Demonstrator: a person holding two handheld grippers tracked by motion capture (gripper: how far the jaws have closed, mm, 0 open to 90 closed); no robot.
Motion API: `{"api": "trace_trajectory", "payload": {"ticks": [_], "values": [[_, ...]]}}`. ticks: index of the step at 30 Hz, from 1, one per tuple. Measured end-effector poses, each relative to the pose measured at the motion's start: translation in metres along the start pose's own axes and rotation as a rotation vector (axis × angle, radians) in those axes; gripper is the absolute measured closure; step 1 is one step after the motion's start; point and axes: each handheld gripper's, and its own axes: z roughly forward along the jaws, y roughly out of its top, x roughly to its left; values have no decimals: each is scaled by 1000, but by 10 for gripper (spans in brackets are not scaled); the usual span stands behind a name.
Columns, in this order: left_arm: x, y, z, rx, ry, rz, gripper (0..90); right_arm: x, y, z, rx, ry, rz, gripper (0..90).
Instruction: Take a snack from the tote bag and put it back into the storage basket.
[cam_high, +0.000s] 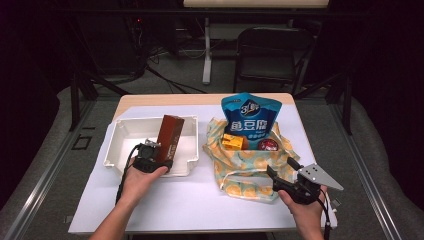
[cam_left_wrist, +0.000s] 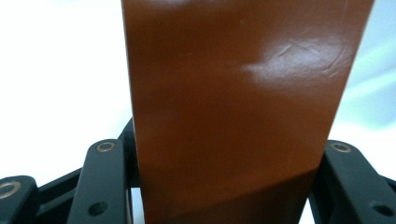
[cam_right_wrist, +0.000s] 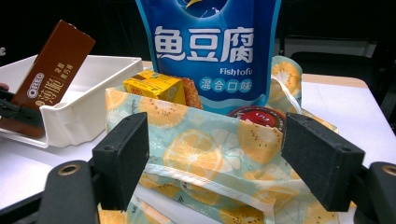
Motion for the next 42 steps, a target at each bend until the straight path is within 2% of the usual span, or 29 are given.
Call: {"api": "trace_trajectory", "payload": {"ticks": [8, 14, 18, 23, 29, 37, 42], "values": [[-1, 6, 2, 34, 7, 12, 434, -1, 0, 0, 6, -5, 0, 231], [-1, 8, 3, 43, -4, 19, 433, 0, 0, 0, 5, -5, 1, 232], [0, 10, 4, 53, -10, 11, 433, 0, -1, 1, 8, -6, 0, 232], [0, 14, 5, 87, -9, 23, 433, 0, -1, 1, 7, -7, 0, 233], [2, 17, 7, 98, -20, 17, 433, -1, -1, 1, 8, -6, 4, 233], [2, 24, 10, 150, -15, 26, 433, -1, -1, 1, 11, -9, 3, 233], [3, 26, 10, 166, -19, 32, 433, -1, -1, 1, 10, -8, 4, 233]]}}
